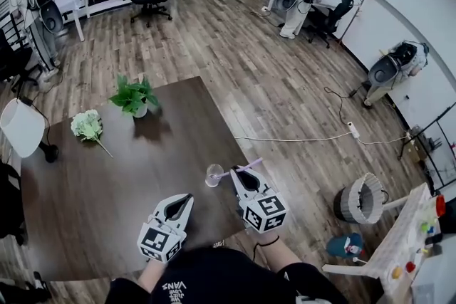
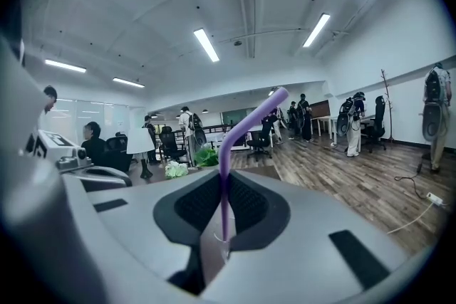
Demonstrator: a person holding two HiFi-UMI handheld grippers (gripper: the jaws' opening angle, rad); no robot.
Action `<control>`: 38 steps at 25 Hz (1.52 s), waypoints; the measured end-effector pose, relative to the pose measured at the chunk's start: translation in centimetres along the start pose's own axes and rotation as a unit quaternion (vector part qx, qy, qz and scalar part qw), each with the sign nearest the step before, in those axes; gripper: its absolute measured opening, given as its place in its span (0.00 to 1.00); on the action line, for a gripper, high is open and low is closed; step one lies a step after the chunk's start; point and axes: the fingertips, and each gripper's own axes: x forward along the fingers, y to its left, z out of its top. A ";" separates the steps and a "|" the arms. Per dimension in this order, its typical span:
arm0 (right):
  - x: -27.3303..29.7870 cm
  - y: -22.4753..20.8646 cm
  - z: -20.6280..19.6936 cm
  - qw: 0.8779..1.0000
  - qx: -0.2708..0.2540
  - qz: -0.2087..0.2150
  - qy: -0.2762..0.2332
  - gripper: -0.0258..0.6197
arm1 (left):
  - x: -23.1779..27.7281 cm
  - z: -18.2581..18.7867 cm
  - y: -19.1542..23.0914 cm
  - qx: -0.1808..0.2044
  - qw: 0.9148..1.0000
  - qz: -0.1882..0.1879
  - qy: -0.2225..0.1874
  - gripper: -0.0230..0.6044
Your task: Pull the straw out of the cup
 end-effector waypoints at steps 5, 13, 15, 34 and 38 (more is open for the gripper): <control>-1.6 0.2 1.3 1.000 -0.002 -0.009 -0.015 0.11 | 0.1 0.1 -0.7 0.001 1.000 -0.013 0.000 0.05; -3.0 1.3 1.4 1.000 0.001 -0.017 -0.021 0.11 | -0.4 0.2 -0.4 0.000 1.000 -0.021 -0.003 0.06; -3.1 1.6 1.0 1.000 0.002 -0.019 -0.019 0.11 | -0.4 0.2 -0.3 0.002 1.000 -0.024 -0.003 0.05; -4.1 3.0 -2.7 0.999 0.030 -0.035 0.009 0.11 | -0.1 0.3 -0.3 0.000 0.999 -0.047 -0.003 0.05; -4.0 3.2 -3.2 0.999 0.035 -0.034 0.016 0.11 | 0.0 0.1 0.0 -0.006 0.999 -0.046 0.001 0.05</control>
